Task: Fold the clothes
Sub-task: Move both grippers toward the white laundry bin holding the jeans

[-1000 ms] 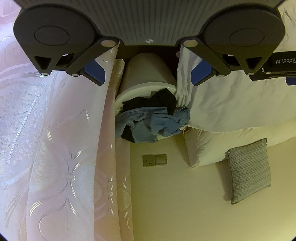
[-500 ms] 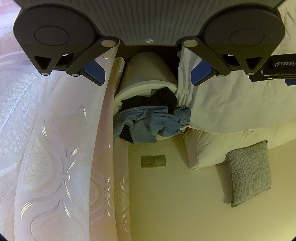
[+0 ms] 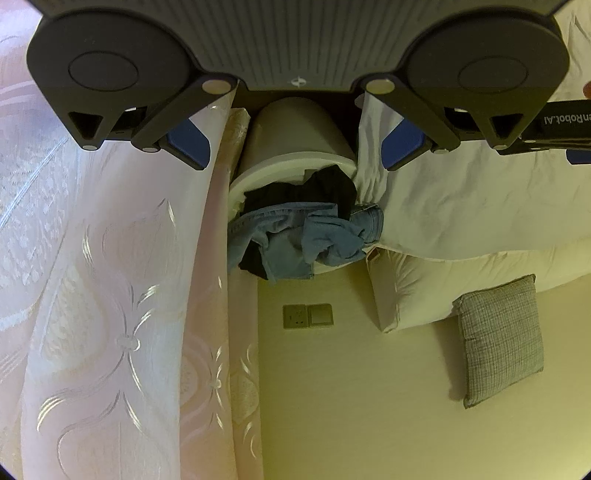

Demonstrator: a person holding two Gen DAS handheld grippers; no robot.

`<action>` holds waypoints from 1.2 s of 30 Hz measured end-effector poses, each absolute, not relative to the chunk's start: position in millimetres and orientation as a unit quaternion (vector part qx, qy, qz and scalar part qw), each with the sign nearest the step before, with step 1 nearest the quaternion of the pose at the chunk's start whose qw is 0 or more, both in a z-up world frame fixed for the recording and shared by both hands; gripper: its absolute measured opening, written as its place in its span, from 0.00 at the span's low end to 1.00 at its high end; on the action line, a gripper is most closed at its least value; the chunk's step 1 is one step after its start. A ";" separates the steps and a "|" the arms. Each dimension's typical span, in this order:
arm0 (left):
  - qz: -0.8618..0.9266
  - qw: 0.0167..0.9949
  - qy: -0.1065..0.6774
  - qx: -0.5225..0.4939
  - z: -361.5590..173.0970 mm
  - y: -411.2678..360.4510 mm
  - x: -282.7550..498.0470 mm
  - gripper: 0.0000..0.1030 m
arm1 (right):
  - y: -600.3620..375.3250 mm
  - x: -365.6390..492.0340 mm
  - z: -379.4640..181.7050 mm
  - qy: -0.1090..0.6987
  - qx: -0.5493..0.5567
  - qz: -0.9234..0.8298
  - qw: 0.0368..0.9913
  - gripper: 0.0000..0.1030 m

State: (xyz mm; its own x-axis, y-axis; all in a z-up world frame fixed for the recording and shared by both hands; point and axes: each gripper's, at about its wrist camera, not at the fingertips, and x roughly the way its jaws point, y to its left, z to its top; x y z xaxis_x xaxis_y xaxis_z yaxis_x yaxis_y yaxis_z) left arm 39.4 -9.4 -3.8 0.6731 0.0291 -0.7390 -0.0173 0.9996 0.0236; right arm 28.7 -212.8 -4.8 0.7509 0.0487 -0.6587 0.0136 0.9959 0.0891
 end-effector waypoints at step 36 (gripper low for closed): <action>-0.045 0.867 0.496 -0.013 -97.0 7.7 211.3 0.99 | -199.0 175.3 -86.8 0.417 0.030 0.028 0.908 0.99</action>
State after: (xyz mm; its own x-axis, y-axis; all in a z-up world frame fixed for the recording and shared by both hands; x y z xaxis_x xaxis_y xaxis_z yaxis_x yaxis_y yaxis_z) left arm 211.3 7.7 -97.0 0.5043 -0.0898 -0.8589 0.0646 0.9957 -0.0662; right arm 175.3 -199.0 -86.8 0.6504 0.0763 -0.7558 -0.0257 0.9966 0.0784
